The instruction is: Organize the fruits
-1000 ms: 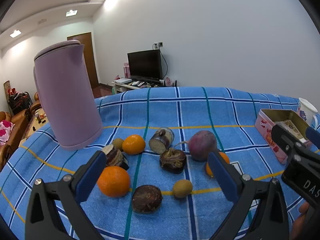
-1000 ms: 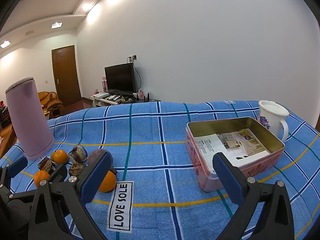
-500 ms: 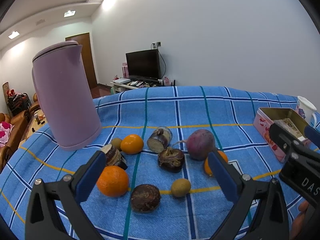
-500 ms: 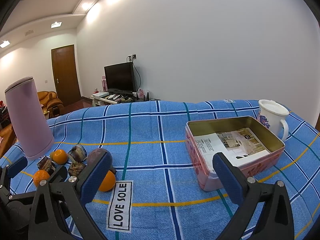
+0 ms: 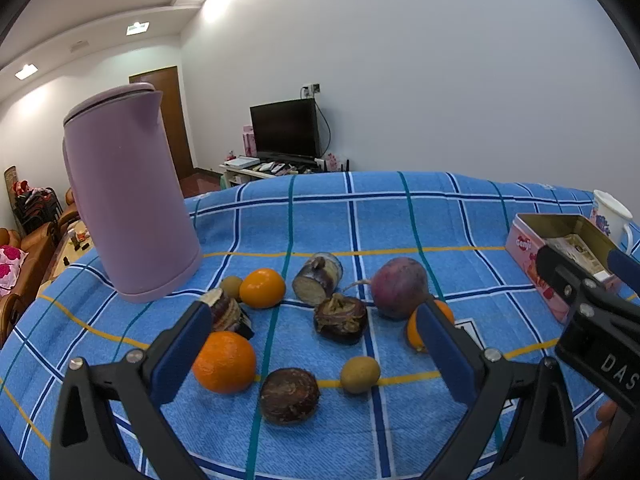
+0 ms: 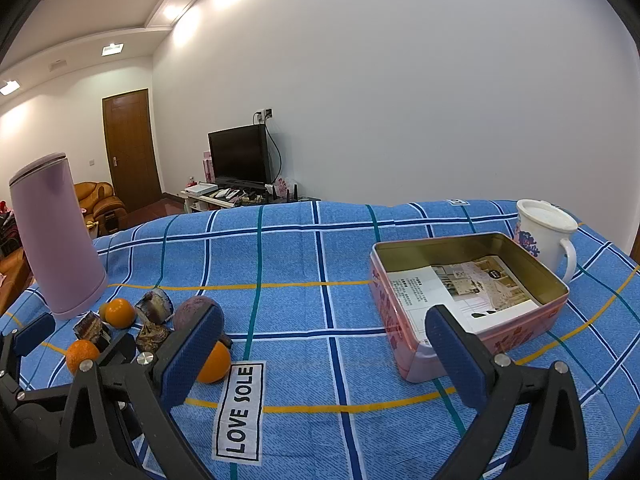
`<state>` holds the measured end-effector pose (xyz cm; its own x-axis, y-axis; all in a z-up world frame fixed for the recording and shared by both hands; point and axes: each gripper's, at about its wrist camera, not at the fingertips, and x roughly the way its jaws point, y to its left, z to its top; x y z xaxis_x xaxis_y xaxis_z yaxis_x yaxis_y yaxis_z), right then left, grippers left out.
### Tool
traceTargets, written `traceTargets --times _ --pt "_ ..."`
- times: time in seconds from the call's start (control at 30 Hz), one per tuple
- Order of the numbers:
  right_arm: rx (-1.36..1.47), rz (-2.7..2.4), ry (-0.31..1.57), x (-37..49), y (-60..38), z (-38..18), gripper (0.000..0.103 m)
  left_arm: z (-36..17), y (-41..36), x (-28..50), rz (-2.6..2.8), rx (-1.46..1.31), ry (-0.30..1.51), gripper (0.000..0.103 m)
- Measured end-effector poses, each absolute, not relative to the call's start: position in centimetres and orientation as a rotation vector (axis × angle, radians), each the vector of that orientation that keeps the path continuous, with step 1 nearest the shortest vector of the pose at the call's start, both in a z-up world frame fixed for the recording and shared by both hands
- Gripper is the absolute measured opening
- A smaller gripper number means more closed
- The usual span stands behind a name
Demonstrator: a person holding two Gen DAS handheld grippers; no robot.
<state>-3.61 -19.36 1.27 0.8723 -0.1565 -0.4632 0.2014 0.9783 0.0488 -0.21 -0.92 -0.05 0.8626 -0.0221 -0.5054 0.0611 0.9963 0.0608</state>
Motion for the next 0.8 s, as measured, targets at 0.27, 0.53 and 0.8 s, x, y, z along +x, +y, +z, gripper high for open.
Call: traceTargets --times 0.27,0.53,0.8 --pt "0.097 -0.187 0.474 -3.61 -19.42 1.24 0.102 -0.19 -1.02 -0.13 -0.043 0.068 0.539 0.103" --pt "0.092 -0.184 0.48 -3.58 -19.26 1.23 0.102 -0.28 -0.99 -0.09 -0.046 0.067 0.542 0.103" --pt "0.084 -0.18 0.493 -3.23 -19.31 1.06 0.102 -0.69 -0.31 0.27 -0.043 0.056 0.592 0.103"
